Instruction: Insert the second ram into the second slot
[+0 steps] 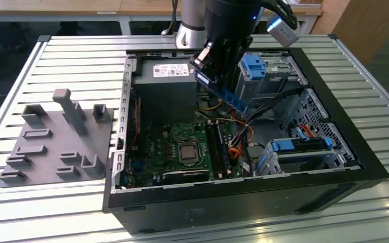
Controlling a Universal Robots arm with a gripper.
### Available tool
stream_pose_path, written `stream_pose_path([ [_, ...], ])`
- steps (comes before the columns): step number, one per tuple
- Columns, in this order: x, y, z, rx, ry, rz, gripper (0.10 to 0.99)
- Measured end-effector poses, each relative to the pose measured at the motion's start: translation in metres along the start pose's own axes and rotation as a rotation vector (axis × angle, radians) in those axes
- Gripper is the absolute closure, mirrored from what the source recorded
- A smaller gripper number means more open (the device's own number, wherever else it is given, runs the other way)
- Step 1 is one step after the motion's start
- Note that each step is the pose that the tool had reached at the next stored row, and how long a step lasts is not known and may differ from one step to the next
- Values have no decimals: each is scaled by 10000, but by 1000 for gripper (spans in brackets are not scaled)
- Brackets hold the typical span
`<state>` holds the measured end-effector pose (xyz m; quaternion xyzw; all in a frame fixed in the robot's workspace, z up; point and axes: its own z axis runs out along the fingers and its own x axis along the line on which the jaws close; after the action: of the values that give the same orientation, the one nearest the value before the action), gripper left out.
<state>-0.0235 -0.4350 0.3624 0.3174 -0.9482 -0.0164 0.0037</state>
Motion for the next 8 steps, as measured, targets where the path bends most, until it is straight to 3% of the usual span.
stream_pose_path([
  [8, 0, -1, 28, 19, -38, 1444, 949],
])
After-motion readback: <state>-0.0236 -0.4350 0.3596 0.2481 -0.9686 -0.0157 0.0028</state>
